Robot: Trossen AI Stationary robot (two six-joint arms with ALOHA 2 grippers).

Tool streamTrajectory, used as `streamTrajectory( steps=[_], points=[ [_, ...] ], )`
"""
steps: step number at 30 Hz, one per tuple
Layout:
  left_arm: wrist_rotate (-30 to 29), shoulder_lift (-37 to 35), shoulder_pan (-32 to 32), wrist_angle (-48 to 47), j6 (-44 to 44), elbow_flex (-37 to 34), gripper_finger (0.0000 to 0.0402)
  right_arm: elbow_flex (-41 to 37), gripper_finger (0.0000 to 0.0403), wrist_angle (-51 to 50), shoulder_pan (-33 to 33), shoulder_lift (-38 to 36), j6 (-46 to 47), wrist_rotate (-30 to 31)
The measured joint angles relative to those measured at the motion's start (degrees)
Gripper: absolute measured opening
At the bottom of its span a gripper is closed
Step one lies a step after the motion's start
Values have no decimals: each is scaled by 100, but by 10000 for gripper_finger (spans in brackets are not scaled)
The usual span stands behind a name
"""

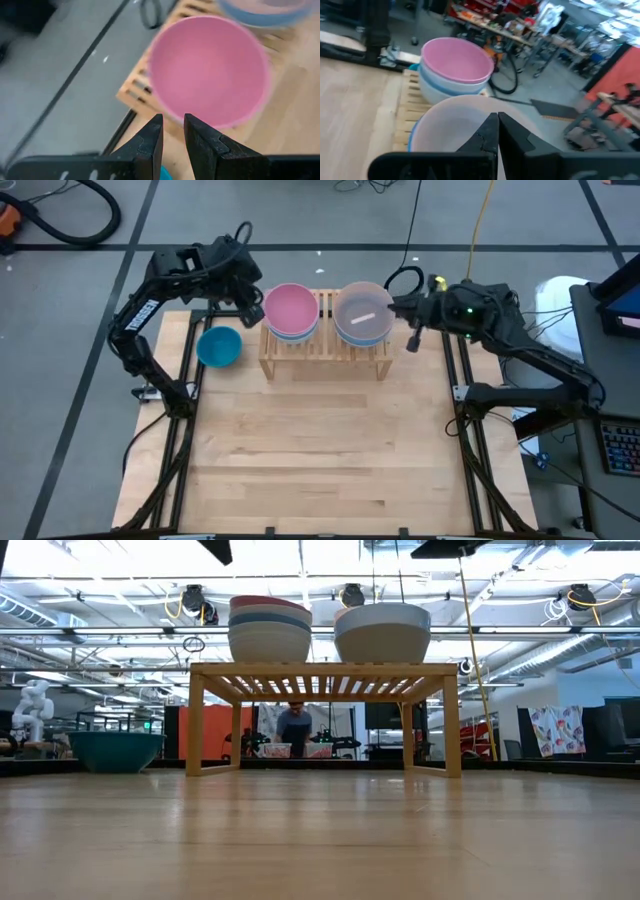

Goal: Place and stack bowls onto a shelf
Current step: Stack the small blue bowl on top of the large orange bowl on the shelf

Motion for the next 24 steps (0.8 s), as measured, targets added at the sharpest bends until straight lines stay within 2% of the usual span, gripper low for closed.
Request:
streamTrajectory(
  steps=[5, 8, 16, 20, 24],
  points=[
    [-943, 7, 243, 34, -1626, -307, 83, 2, 0, -3, 0, -298, 8, 41],
    [-1263, 4, 428, 33, -2312, -592, 83, 2, 0, 1, 0, -396, 12, 39],
    [-1291, 7, 1031, 30, -4069, -1728, 83, 2, 0, 8, 0, -451, -17, 38],
    [-962, 7, 1397, 31, -4851, -2433, 83, 2, 0, 10, 0, -451, -240, 35],
    [-841, 7, 1728, 27, -5262, -3141, 83, 2, 0, 12, 0, -451, -400, 35]
  ],
)
